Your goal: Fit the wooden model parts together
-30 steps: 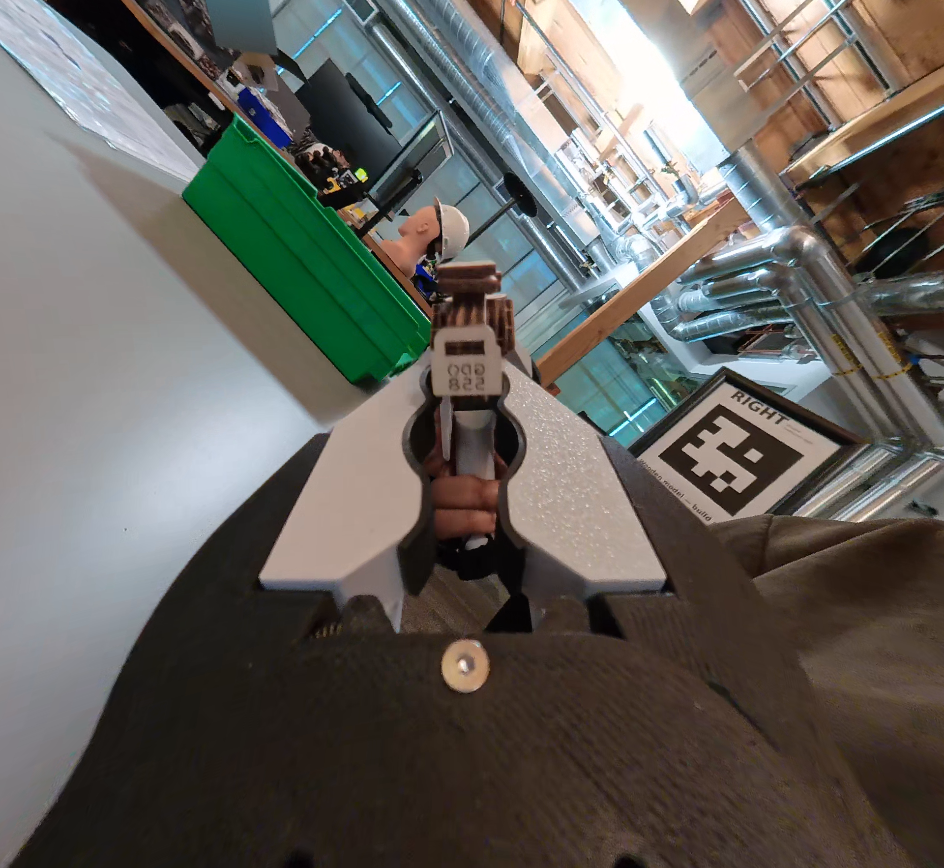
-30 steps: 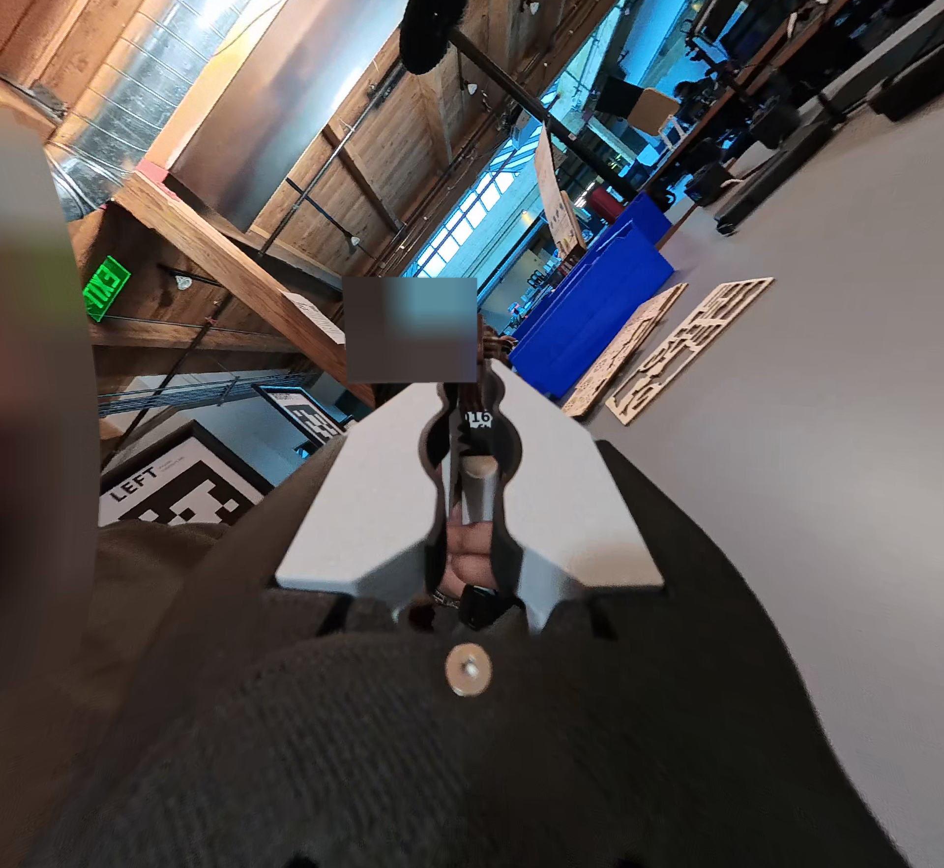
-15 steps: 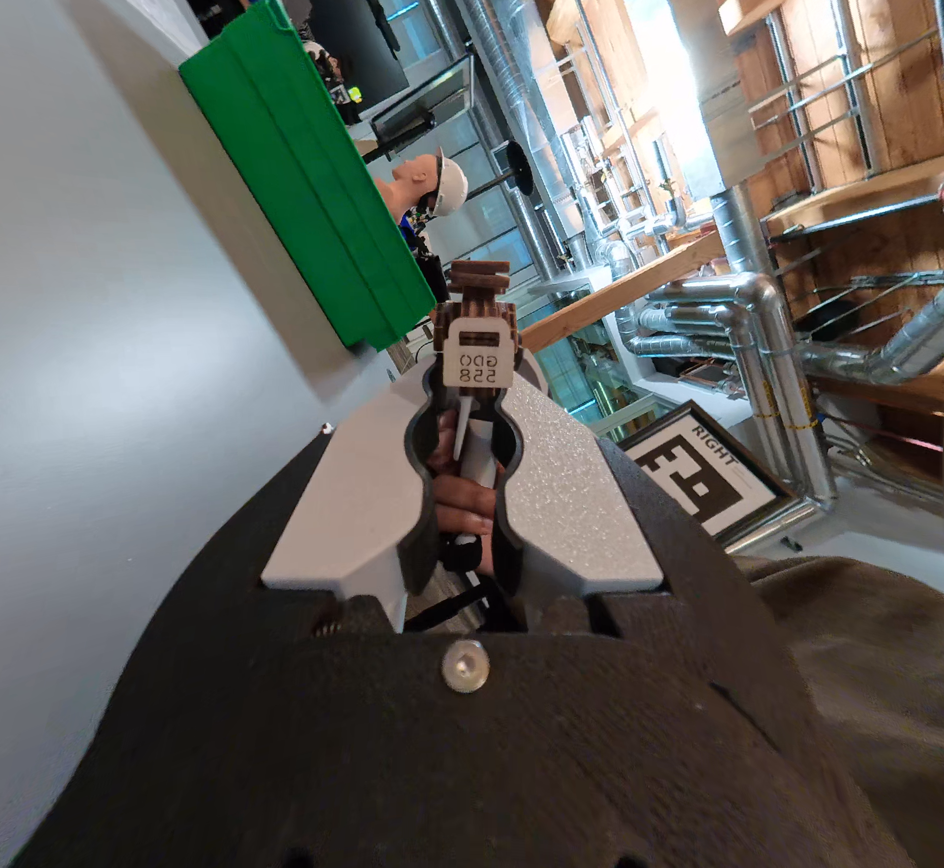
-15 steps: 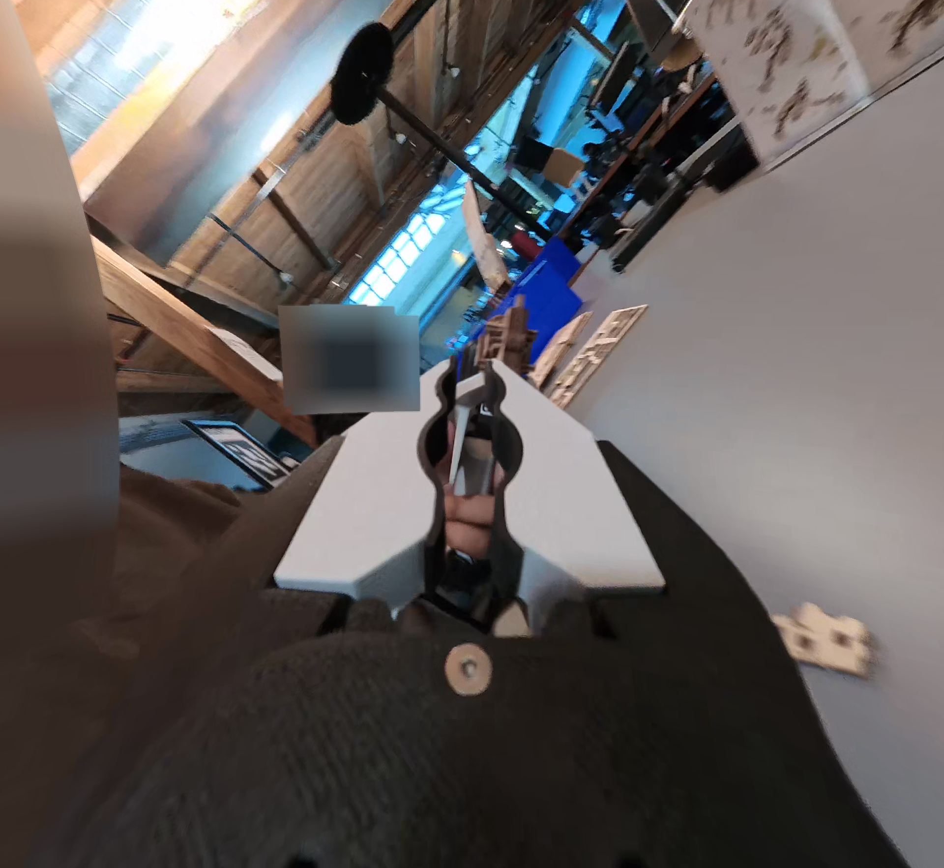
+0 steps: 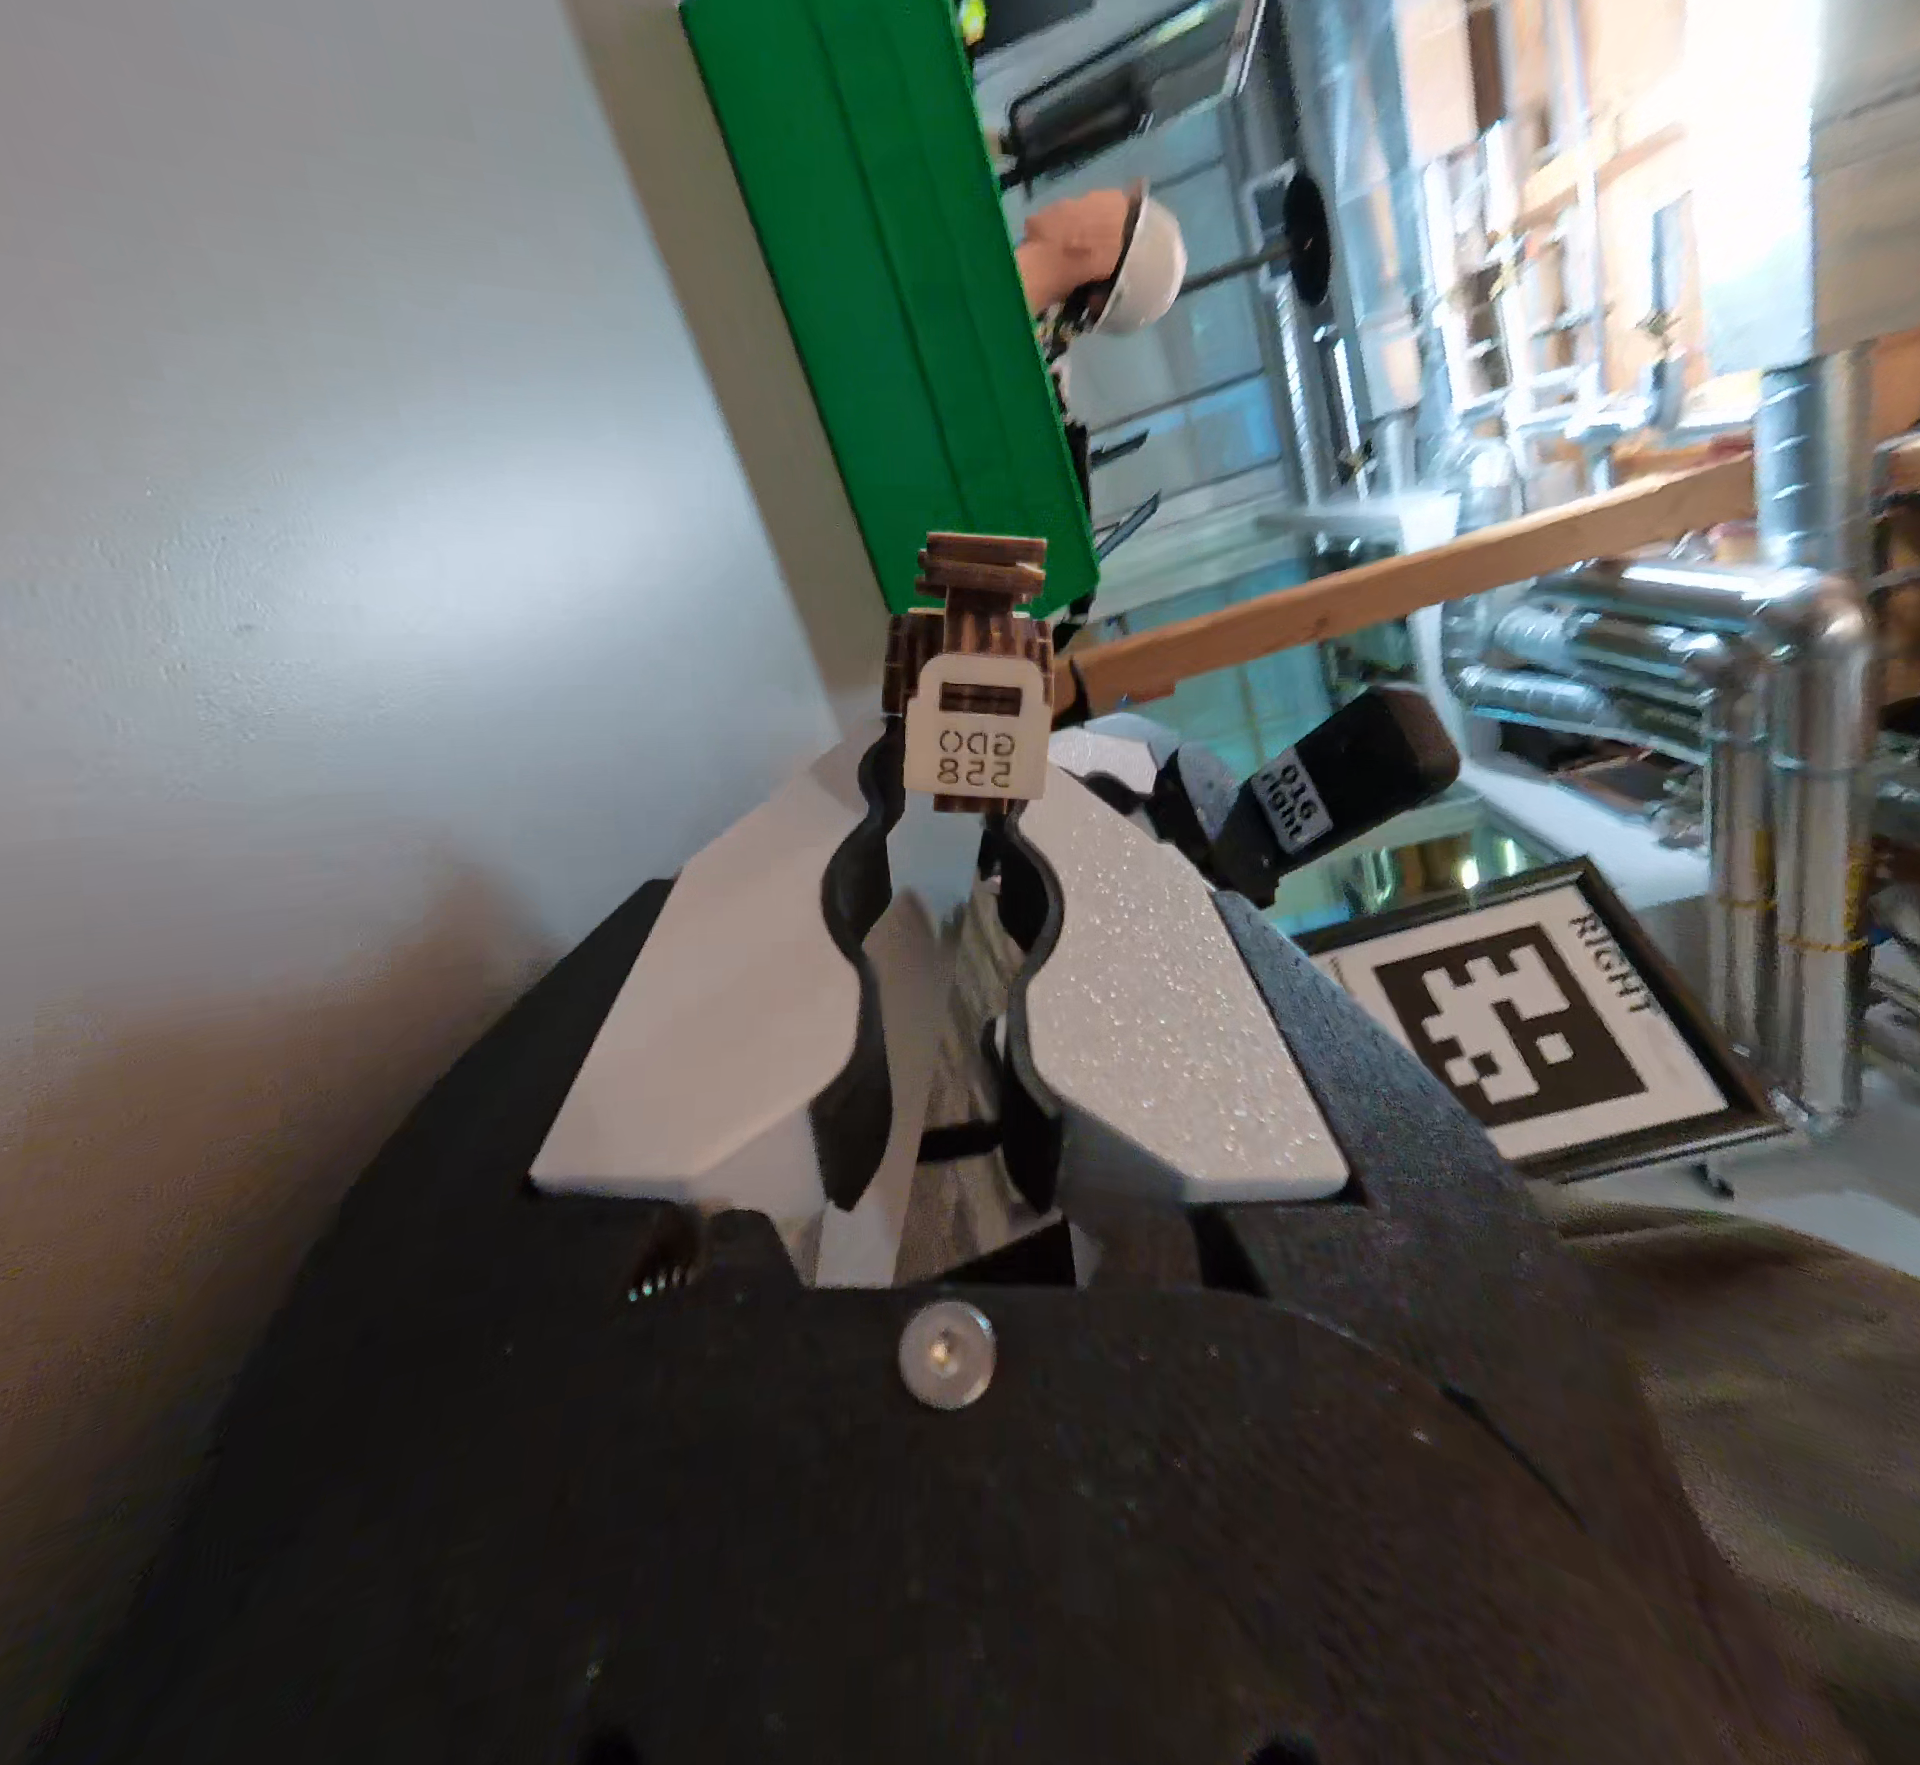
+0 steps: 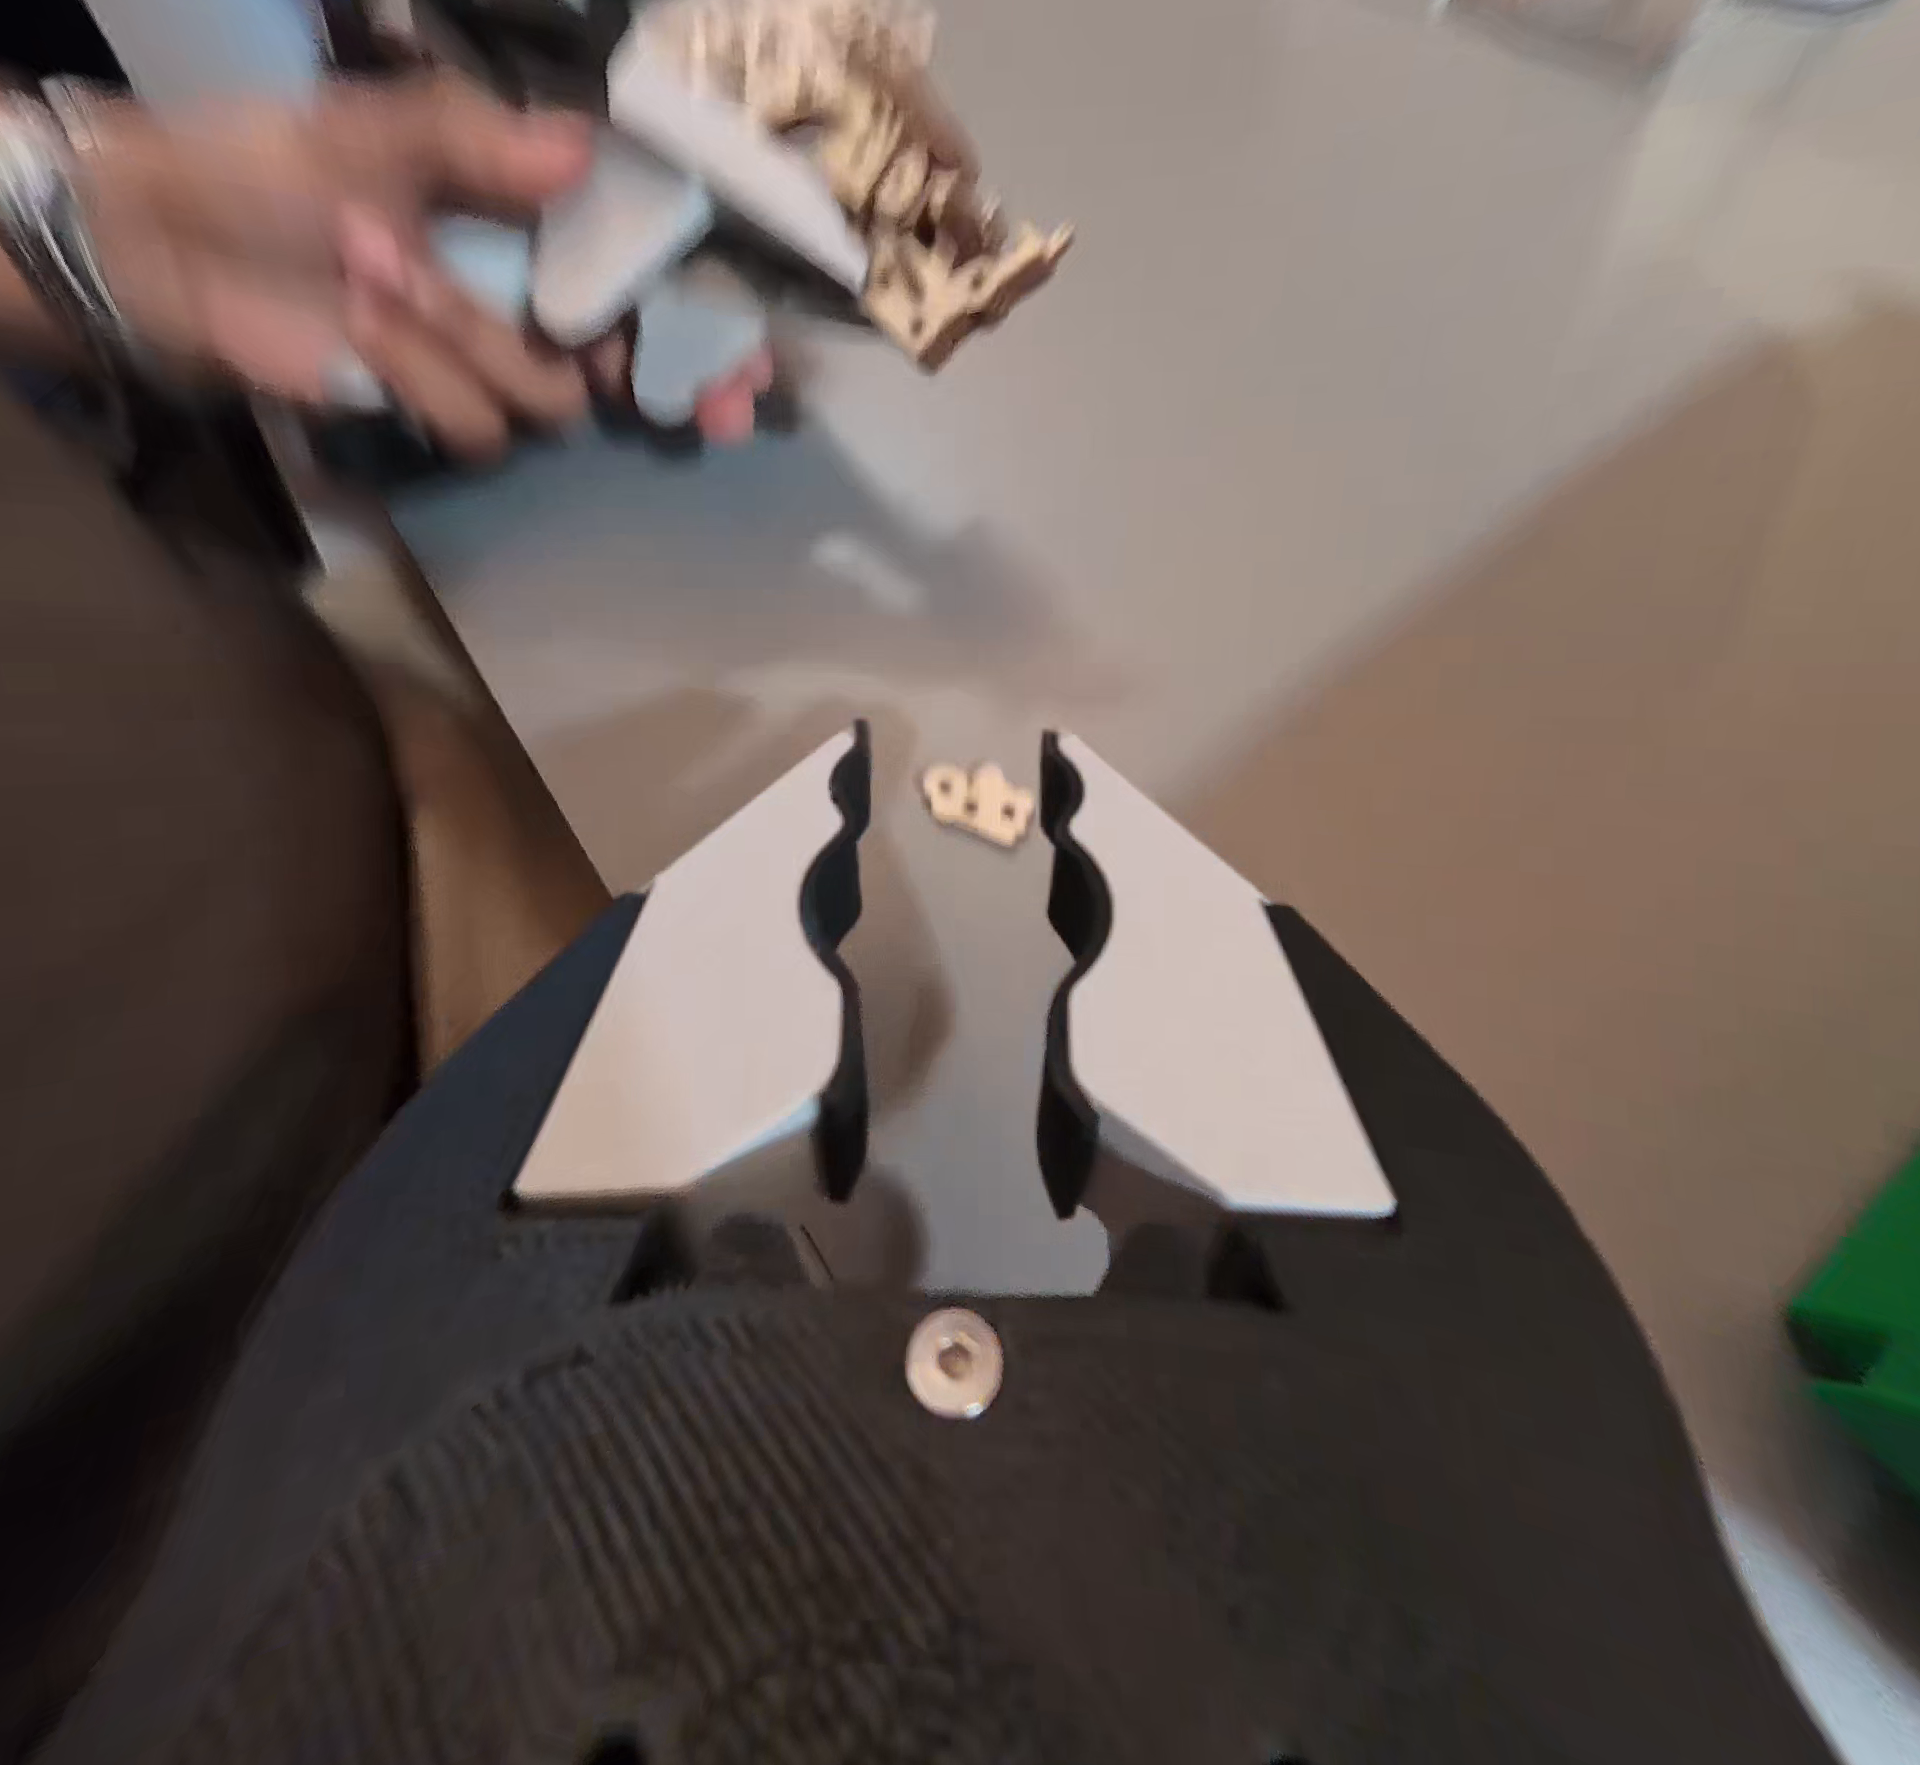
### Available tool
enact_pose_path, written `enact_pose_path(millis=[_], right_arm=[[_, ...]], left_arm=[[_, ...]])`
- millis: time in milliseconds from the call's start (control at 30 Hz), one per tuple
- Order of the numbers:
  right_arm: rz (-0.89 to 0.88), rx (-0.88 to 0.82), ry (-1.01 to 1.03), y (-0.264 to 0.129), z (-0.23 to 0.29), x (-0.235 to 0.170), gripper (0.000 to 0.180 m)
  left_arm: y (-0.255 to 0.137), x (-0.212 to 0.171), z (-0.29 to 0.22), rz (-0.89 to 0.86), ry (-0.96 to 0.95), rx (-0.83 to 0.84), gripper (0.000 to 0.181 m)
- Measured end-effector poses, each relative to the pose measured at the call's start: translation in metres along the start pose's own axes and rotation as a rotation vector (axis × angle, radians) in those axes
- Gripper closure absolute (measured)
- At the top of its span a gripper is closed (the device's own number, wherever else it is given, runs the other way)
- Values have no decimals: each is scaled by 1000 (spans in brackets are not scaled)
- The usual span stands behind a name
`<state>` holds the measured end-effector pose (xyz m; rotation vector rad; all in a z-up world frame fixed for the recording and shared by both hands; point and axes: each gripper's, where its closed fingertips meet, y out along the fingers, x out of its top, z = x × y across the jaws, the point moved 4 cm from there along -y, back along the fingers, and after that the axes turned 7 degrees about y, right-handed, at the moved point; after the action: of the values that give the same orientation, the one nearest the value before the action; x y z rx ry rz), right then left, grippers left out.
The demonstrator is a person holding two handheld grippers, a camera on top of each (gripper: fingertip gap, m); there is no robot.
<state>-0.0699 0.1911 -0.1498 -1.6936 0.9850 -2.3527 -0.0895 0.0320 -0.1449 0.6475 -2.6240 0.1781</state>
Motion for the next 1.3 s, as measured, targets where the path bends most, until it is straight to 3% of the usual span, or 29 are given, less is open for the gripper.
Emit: enact_pose_path(millis=[33, 133, 233, 400, 600, 833, 1300], right_arm=[[35, -16, -31, 3, 0, -3, 147], [112, -88, -126, 9, -2, -11, 146], [171, -116, -129, 9, -6, -21, 151], [-31, -92, 23, -24, -27, 0, 149], [-198, -260, 35, -56, -60, 8, 146], [-158, -283, -7, -48, -62, 0, 144], [-293, -255, 115, -58, -52, 17, 147]], left_arm=[[2, -3, 1, 39, 2, 8, 170], [7, -13, 5, 165, -29, 6, 170], [7, -13, 5, 170, -40, 0, 170], [10, -19, 5, 228, -18, 8, 170], [14, -28, 7, 305, -6, 30, 169], [16, -27, 6, 304, 12, 25, 169], [15, -25, 2, 289, 22, -5, 169]])
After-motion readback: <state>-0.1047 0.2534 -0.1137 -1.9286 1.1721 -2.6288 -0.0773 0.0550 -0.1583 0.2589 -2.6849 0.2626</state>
